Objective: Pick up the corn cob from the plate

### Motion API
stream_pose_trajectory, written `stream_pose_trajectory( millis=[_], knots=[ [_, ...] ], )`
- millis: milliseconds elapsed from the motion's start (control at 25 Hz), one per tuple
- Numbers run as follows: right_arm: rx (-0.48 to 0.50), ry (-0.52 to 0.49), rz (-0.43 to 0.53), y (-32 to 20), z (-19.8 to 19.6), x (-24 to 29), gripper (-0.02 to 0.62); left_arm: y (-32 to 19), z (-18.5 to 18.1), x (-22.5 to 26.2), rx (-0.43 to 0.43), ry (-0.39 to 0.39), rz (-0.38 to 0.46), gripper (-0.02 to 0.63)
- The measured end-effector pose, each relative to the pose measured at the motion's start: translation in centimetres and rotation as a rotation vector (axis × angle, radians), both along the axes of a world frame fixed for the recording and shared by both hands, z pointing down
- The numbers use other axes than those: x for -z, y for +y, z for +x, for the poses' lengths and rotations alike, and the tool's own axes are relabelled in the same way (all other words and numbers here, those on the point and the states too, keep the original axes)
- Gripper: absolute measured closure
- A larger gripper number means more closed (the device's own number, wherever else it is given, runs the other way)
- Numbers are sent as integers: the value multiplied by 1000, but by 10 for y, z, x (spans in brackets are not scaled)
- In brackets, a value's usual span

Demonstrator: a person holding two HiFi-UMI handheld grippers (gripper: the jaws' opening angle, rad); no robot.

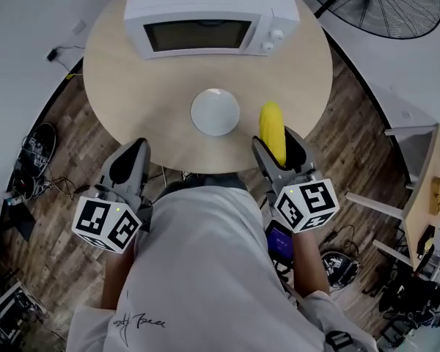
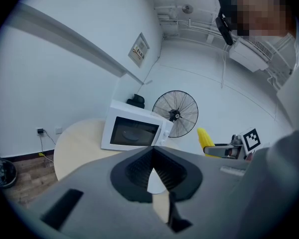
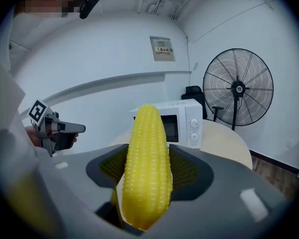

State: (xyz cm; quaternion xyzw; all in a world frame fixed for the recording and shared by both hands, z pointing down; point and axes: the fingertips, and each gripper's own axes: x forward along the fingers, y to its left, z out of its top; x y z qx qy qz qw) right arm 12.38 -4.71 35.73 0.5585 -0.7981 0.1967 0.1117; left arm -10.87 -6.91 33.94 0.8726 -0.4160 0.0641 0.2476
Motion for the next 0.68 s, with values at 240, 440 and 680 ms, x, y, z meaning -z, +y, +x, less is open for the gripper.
stream_pose_trajectory(
  millis=[240, 440, 680],
  knots=[
    [12, -11, 7, -2, 2, 6, 328, -1, 3, 2, -9, -6, -1, 614],
    [17, -14, -3, -2, 1, 2, 328, -1, 3, -4, -6, -9, -16, 614],
    [12, -23, -7, -4, 1, 0, 328, -2, 4, -6, -12, -7, -19, 614]
  ],
)
